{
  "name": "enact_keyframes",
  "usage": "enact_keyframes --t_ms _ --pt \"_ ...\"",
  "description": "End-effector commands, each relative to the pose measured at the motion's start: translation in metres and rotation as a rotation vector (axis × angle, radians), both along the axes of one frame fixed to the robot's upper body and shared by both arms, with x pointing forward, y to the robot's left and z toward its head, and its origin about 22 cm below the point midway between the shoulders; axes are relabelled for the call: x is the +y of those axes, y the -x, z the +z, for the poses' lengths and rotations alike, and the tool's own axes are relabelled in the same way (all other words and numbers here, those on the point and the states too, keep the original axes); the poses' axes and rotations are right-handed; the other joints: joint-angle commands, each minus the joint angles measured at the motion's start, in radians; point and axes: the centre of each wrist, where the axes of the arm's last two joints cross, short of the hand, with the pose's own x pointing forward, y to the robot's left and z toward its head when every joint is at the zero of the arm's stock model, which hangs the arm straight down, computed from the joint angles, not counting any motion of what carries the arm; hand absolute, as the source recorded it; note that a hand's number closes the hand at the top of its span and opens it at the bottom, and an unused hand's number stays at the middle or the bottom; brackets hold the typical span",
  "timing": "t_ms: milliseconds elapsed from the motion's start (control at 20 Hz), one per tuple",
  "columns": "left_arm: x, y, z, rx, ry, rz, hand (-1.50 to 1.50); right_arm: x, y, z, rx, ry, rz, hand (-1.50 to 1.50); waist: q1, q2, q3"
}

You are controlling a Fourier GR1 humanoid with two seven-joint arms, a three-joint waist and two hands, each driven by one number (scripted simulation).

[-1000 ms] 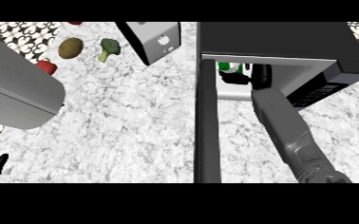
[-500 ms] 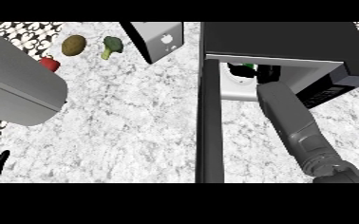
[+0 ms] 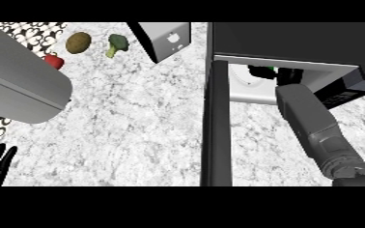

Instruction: Pick up the milk, place it into the microwave and close the microwave

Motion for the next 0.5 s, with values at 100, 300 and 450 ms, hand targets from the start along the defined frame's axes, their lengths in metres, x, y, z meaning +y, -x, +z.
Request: enact_keyframes --t_ms 100,300,450 --pt "-0.003 -0.009 -0.004 0.011 0.012 -0.011 -1.50 -0.021 0.006 -0.005 0.004 -0.021 -0.053 1.50 0.006 0.009 0.003" --pt "-0.002 -0.015 -0.005 0.021 0.012 -0.027 -1.50 -0.037 0.012 -0.008 0.039 0.064 -0.075 1.50 0.010 0.013 0.003" --pt "0.000 -0.021 -0.005 0.010 0.012 -0.017 -1.50 -0.016 0.011 -0.014 0.042 0.097 -0.042 1.50 0.020 0.014 0.002"
